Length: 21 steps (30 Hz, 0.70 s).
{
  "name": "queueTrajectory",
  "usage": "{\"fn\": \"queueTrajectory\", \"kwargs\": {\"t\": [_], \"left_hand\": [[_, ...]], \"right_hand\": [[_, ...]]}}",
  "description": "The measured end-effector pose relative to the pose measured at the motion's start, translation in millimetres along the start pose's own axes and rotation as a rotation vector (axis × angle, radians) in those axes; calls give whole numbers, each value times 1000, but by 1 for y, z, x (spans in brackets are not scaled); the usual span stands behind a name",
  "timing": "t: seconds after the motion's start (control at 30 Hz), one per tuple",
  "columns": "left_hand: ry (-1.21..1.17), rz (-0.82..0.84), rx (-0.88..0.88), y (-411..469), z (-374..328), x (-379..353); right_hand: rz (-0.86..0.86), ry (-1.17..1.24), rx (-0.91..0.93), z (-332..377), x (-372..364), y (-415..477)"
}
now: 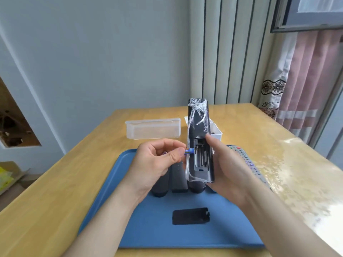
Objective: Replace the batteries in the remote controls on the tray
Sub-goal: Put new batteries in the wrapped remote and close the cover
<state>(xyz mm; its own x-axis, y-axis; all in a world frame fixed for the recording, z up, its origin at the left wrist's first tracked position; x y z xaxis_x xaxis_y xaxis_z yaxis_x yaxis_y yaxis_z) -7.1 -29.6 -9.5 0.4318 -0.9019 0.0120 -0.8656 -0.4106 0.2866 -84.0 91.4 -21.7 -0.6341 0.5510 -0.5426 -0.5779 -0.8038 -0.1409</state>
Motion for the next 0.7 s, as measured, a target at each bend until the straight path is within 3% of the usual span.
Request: {"fn": "queueTrajectory", "kwargs": {"t": [0.27,0.57,0.7], "left_hand": [[280,-15,-190,-5,-11,-9],[229,-158,-211,-5,-14,-6],[296,-124,-220,-10,-14,-22]], "right_hand": [[-69,11,90,-2,2,2],[-36,-35,169,-12,-6,6],[-59,-28,196,-19,-9,7]]}}
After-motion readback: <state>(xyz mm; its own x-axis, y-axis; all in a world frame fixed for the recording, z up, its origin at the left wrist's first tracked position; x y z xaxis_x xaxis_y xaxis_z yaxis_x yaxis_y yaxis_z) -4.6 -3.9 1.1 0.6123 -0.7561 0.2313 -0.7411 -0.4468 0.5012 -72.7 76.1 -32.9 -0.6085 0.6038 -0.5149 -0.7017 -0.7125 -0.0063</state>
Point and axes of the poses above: each hand's wrist, its own y-axis towards the middle knuckle, its own x-axis out of the back of the hand, z = x × y, the point moved 5 cm from there along y, towards the middle knuckle
